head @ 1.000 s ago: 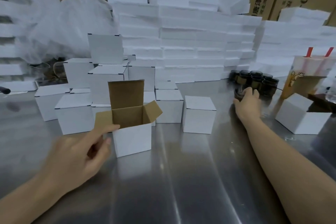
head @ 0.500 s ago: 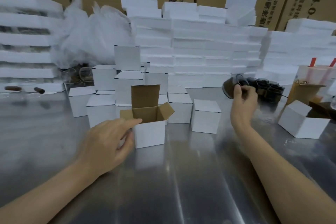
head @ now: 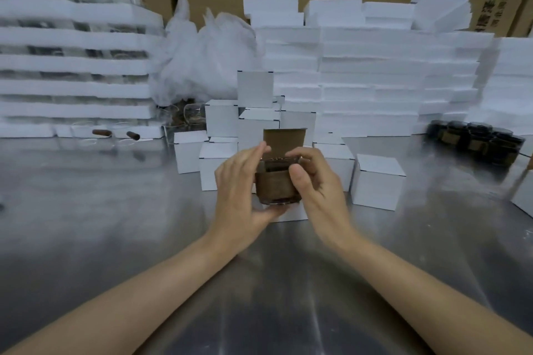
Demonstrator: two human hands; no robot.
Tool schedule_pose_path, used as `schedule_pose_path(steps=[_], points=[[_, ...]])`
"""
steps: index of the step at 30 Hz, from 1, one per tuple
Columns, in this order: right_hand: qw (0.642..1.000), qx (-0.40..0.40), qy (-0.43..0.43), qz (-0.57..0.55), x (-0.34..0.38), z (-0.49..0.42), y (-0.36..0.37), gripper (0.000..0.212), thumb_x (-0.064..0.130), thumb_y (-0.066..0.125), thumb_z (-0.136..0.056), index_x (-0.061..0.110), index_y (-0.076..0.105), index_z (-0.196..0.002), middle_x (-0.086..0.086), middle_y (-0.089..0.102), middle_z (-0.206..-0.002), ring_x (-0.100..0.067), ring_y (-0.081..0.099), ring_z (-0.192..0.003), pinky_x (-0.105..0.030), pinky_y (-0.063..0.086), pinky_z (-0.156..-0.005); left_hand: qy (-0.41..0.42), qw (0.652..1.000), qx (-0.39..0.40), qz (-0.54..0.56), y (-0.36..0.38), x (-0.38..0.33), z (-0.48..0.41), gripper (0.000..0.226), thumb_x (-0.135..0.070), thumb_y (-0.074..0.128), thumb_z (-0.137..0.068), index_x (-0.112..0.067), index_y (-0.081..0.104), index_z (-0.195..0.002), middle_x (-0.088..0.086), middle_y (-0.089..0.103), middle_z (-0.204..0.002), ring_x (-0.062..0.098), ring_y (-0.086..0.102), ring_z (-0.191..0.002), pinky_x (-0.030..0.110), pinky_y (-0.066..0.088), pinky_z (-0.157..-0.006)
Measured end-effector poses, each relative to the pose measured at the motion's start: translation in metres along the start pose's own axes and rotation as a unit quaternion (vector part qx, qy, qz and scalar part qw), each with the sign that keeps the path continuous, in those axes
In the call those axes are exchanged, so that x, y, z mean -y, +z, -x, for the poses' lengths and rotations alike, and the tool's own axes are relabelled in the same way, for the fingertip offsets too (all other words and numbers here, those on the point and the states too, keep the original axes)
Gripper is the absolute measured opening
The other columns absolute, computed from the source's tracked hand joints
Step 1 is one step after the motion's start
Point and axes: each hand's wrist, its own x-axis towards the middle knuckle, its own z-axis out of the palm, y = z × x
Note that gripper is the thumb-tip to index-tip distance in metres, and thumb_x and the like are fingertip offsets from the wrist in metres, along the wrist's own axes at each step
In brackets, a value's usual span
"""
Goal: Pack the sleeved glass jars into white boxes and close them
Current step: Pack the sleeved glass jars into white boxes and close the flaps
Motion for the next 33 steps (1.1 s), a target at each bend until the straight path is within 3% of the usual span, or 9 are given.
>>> schedule_pose_path(steps=[4,7,10,13,20,23,26,30,33], points=[[0.998,0.065,-0.021,0.017,-0.006,0.002,-0.009,0.044,0.071,0.052,-0.080,0.048,0.052,-0.118,0.024,0.059,-0.108,-0.009,0.058,-0.102,-0.027,0.047,-0.089,-0.016,0.999,-0.011,0.035,-0.002,0.004,0.001,0.087,-0.049,0.071,-0.070,-0.023,0.028,-0.142,-0.015,0.047,-0.132,-0.003,0.037,-0.125,0.022,0.022,-0.106],[0.992,0.096,-0.026,0.077,-0.010,0.004,-0.016,0.061,0.061,0.064,-0.076,0.047,0.041,-0.131,0.028,0.052,-0.122,-0.002,0.053,-0.113,-0.013,0.040,-0.095,-0.022,0.998,-0.013,0.051,-0.004,0.009,0.003,0.083,-0.044,0.075,-0.071,-0.030,0.031,-0.140,-0.012,0.048,-0.138,0.011,0.040,-0.130,0.027,0.025,-0.108],[0.991,0.073,-0.057,0.092,-0.010,0.003,-0.018,0.072,0.040,0.076,-0.074,0.039,0.039,-0.135,0.010,0.051,-0.128,-0.006,0.054,-0.115,-0.016,0.041,-0.096,-0.062,0.993,-0.029,0.098,-0.004,0.009,0.004,0.080,-0.037,0.083,-0.066,-0.034,0.041,-0.133,-0.008,0.051,-0.135,0.020,0.042,-0.129,0.037,0.034,-0.108],[0.984,0.086,-0.103,0.119,-0.008,0.000,-0.022,0.068,0.029,0.081,-0.071,0.029,0.047,-0.130,0.007,0.050,-0.124,-0.010,0.054,-0.115,-0.018,0.043,-0.093,-0.028,0.998,-0.022,0.055,-0.006,0.010,0.004,0.075,-0.039,0.082,-0.066,-0.028,0.045,-0.130,-0.014,0.050,-0.136,0.007,0.043,-0.127,0.033,0.031,-0.106],[0.991,0.050,-0.092,0.088,-0.007,0.002,-0.023,0.061,0.034,0.076,-0.073,0.029,0.048,-0.127,0.003,0.058,-0.121,-0.012,0.059,-0.112,-0.025,0.048,-0.093,-0.027,0.999,0.014,0.037,-0.004,0.007,0.002,0.075,-0.045,0.071,-0.075,-0.023,0.040,-0.139,-0.012,0.043,-0.142,0.001,0.038,-0.130,0.026,0.025,-0.109],[0.981,0.034,-0.124,0.144,-0.006,0.004,-0.021,0.063,0.037,0.076,-0.074,0.024,0.048,-0.129,0.003,0.054,-0.120,-0.005,0.054,-0.110,-0.015,0.044,-0.090,-0.040,0.998,0.015,0.040,-0.006,0.008,0.003,0.076,-0.046,0.071,-0.075,-0.020,0.040,-0.140,-0.012,0.046,-0.137,0.000,0.041,-0.126,0.029,0.028,-0.108],[0.968,0.030,-0.151,0.199,-0.003,0.007,-0.013,0.073,0.037,0.079,-0.073,0.024,0.043,-0.135,0.010,0.042,-0.124,-0.012,0.047,-0.117,-0.018,0.043,-0.094,-0.072,0.993,0.033,0.085,-0.008,0.009,0.004,0.087,-0.044,0.072,-0.074,-0.031,0.024,-0.145,-0.016,0.050,-0.134,0.010,0.046,-0.125,0.030,0.026,-0.110],[0.970,0.047,-0.156,0.182,0.001,0.005,-0.012,0.081,0.037,0.075,-0.076,0.023,0.031,-0.143,0.012,0.040,-0.133,-0.020,0.049,-0.119,-0.026,0.044,-0.101,-0.139,0.981,0.036,0.127,-0.010,0.011,0.005,0.071,-0.042,0.069,-0.078,-0.047,0.027,-0.136,-0.030,0.039,-0.135,0.014,0.040,-0.131,0.041,0.031,-0.112],[0.974,0.089,-0.114,0.176,0.001,0.004,-0.019,0.085,0.040,0.074,-0.075,0.027,0.026,-0.144,0.017,0.041,-0.136,-0.014,0.046,-0.125,-0.023,0.038,-0.105,-0.147,0.970,0.050,0.189,-0.009,0.008,0.006,0.069,-0.064,0.061,-0.078,-0.041,0.028,-0.134,-0.011,0.042,-0.141,0.018,0.040,-0.134,0.047,0.034,-0.111]])
